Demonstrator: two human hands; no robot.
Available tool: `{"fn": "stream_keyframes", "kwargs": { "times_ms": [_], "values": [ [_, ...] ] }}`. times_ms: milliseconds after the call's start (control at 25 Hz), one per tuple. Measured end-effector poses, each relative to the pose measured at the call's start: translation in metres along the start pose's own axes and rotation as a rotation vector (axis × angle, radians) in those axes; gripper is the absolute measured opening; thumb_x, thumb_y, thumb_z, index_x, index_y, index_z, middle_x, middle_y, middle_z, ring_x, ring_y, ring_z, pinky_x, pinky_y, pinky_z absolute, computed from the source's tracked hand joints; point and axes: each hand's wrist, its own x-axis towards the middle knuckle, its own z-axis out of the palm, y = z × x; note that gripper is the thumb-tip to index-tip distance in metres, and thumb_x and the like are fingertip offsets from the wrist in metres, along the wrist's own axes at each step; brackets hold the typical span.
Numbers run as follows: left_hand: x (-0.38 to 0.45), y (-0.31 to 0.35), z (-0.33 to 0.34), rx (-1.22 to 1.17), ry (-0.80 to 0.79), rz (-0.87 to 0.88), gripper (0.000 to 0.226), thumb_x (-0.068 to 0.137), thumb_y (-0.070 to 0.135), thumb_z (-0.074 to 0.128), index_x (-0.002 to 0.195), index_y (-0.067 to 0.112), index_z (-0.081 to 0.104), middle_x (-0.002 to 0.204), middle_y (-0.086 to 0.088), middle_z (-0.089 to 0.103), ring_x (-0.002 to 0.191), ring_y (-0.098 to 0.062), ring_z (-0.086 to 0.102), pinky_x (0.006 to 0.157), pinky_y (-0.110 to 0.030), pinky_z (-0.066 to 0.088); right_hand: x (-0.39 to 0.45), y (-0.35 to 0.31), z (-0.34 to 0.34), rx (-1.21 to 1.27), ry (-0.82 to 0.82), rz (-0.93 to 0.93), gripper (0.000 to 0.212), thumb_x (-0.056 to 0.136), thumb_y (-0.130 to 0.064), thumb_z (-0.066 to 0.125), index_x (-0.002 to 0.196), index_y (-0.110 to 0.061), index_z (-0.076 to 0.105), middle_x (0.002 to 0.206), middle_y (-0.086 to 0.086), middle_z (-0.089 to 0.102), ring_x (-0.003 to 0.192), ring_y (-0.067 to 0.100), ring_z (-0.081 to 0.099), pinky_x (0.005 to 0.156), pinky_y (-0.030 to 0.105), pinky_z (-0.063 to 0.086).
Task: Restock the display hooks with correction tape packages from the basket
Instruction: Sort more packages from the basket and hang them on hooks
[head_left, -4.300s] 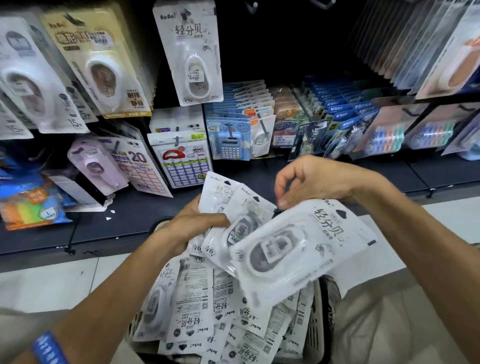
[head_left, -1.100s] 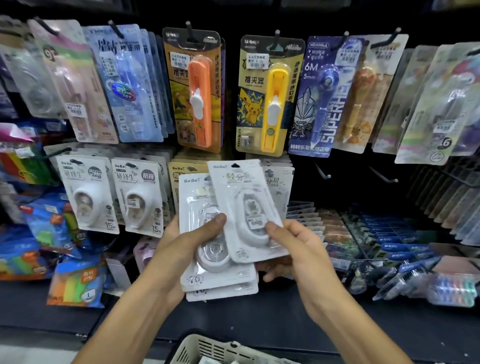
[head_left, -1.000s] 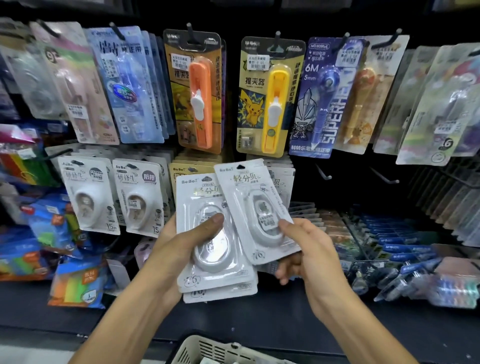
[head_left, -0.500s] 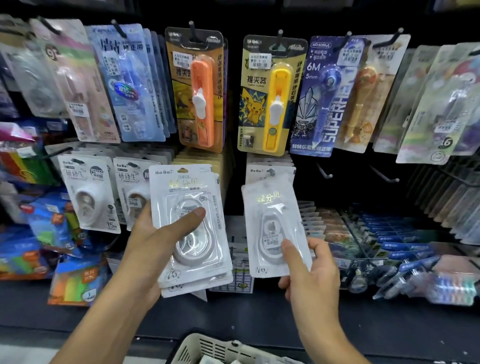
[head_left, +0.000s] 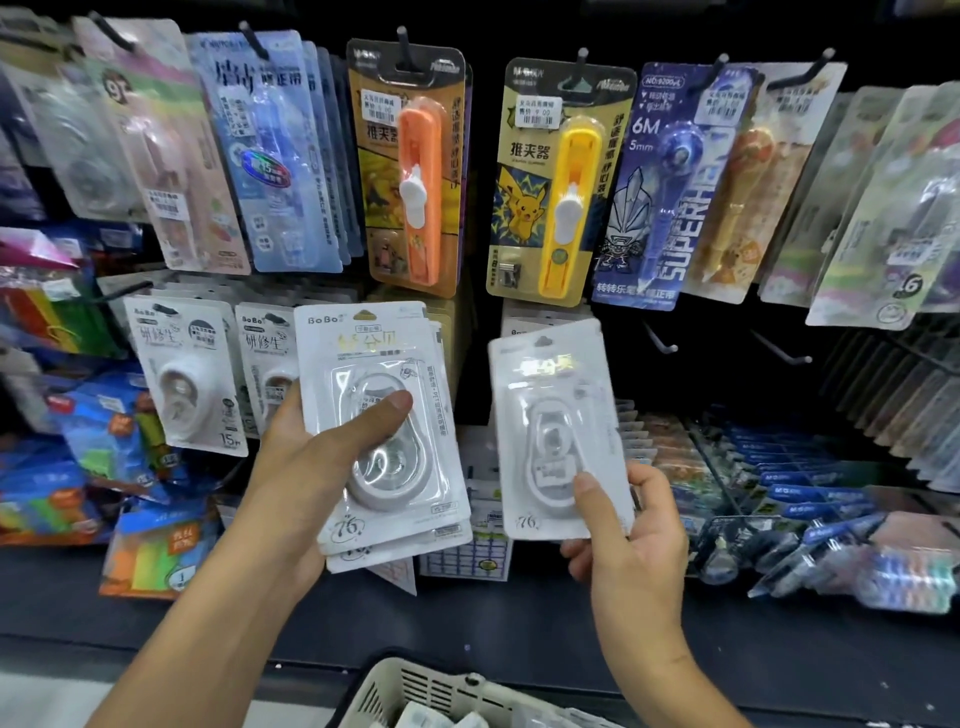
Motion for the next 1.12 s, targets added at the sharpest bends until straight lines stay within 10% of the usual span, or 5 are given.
{"fn": "stream_keyframes", "kwargs": {
  "times_ms": [880, 1120],
  "values": [
    [0.0, -0.01, 0.009, 0.082, -0.011, 0.014, 0.064, 0.052, 0.04, 0.093, 0.112, 0.037, 0.07, 0.111, 0.001, 0.078, 0.105, -0.027, 0.074, 0.1, -0.057, 0.051, 0.006, 0.006, 0.005, 0.119, 0.061, 0.315, 0.02, 0.09, -0.037, 0.071, 0.1, -0.027, 0.058, 0.063, 0.011, 0.069, 0.046, 0.014, 0.056, 0.041, 0.026, 0.045],
    [-0.004, -0.014, 0.014, 0.122, 0.004, 0.007, 0.061, 0.058, 0.031, 0.096, 0.112, 0.036, 0.069, 0.107, 0.004, 0.079, 0.099, -0.02, 0.076, 0.097, -0.05, 0.055, 0.025, 0.003, 0.002, 0.261, -0.254, 0.493, 0.073, 0.083, -0.032, 0.079, 0.14, -0.044, 0.037, 0.122, -0.001, 0.069, 0.11, 0.022, 0.069, 0.094, 0.045, 0.057]
  ]
}}
